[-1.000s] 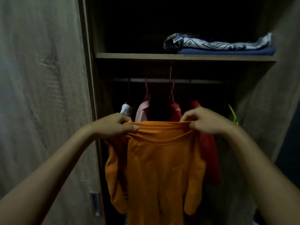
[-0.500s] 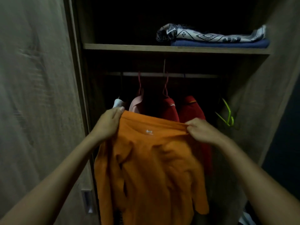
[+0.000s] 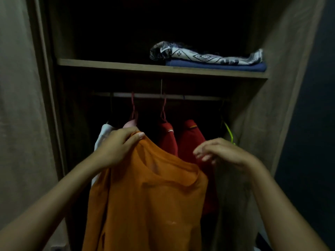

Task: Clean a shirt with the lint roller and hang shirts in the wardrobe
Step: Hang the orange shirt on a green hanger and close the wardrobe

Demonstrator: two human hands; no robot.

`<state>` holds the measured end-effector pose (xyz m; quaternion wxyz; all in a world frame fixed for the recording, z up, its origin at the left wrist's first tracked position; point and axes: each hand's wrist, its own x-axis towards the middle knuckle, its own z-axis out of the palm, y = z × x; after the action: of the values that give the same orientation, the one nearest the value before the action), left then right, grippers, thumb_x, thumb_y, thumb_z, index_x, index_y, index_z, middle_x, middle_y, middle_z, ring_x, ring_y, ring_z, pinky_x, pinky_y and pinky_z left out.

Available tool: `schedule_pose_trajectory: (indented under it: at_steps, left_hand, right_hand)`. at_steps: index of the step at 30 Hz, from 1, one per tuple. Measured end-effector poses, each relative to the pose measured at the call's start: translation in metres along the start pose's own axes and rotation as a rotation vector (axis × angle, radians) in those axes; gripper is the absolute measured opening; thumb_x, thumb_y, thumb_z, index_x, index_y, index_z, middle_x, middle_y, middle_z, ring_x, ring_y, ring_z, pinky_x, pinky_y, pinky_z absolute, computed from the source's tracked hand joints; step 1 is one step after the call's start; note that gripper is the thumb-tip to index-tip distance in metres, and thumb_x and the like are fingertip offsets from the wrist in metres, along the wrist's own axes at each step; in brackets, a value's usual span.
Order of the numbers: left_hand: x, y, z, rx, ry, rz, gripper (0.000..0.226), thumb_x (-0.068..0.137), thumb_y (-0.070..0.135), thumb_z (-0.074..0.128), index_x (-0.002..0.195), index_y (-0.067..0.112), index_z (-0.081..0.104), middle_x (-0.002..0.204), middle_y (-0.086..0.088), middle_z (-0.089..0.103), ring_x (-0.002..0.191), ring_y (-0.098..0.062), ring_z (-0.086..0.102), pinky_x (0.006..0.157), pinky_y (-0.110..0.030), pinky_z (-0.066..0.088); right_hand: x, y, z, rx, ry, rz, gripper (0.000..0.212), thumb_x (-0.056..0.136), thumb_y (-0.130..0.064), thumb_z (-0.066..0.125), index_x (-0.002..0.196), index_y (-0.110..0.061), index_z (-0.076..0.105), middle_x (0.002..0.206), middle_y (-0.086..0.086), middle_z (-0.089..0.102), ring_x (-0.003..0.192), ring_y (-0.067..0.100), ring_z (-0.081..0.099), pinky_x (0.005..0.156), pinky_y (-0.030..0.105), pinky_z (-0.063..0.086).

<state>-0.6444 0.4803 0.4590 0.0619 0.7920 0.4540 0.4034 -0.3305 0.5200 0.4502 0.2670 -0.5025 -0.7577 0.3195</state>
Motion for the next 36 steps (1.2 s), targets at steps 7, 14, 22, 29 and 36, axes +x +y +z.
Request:
schedule_pose_trajectory:
  at_steps: [7, 14, 22, 29, 36]
  left_hand:
    - [0.022, 0.014, 0.024, 0.179, 0.117, 0.164, 0.027, 0.089, 0.051, 0.043, 0.084, 0.032, 0.063, 0.081, 0.012, 0.062, 0.075, 0.001, 0.058, 0.062, -0.009, 0.037]
    - [0.027, 0.004, 0.038, 0.172, 0.157, 0.077, 0.053, 0.081, 0.069, 0.031, 0.086, 0.029, 0.066, 0.08, 0.01, 0.067, 0.074, -0.003, 0.063, 0.065, -0.033, 0.051]
    - [0.018, 0.0, 0.038, 0.133, 0.106, -0.024, 0.04, 0.084, 0.068, 0.04, 0.088, 0.036, 0.065, 0.082, 0.016, 0.068, 0.085, 0.004, 0.062, 0.071, -0.021, 0.051]
    - [0.009, 0.001, 0.048, 0.122, 0.082, -0.127, 0.023, 0.089, 0.042, 0.049, 0.088, 0.028, 0.067, 0.079, 0.01, 0.068, 0.08, 0.001, 0.063, 0.071, -0.02, 0.05]
    - [-0.018, -0.015, 0.061, 0.237, 0.033, -0.239, 0.028, 0.094, 0.036, 0.054, 0.082, 0.016, 0.068, 0.074, 0.002, 0.067, 0.068, -0.006, 0.061, 0.063, -0.025, 0.047]
  right_hand:
    - [0.065, 0.013, -0.054, -0.379, 0.986, 0.163, 0.038, 0.089, -0.028, 0.062, 0.122, -0.01, 0.057, 0.122, 0.016, 0.057, 0.112, 0.034, 0.055, 0.091, 0.04, 0.047]
    - [0.098, 0.038, -0.066, -0.523, 0.821, 0.396, 0.018, 0.094, -0.013, 0.053, 0.105, -0.003, 0.062, 0.112, 0.019, 0.064, 0.105, 0.037, 0.061, 0.082, 0.038, 0.05]
    - [0.125, 0.052, -0.079, 0.051, 0.803, 0.253, 0.037, 0.09, -0.026, 0.054, 0.112, 0.002, 0.063, 0.109, 0.024, 0.066, 0.101, 0.037, 0.063, 0.079, 0.032, 0.046]
    - [0.111, 0.034, -0.078, 0.084, 0.888, 0.17, 0.03, 0.087, -0.021, 0.05, 0.102, -0.002, 0.069, 0.101, 0.022, 0.068, 0.1, 0.038, 0.062, 0.079, 0.035, 0.047]
    - [0.015, 0.044, -0.045, 0.437, 0.539, 0.236, 0.026, 0.086, -0.01, 0.05, 0.06, -0.014, 0.049, 0.033, -0.005, 0.045, 0.027, 0.006, 0.043, 0.028, 0.011, 0.033]
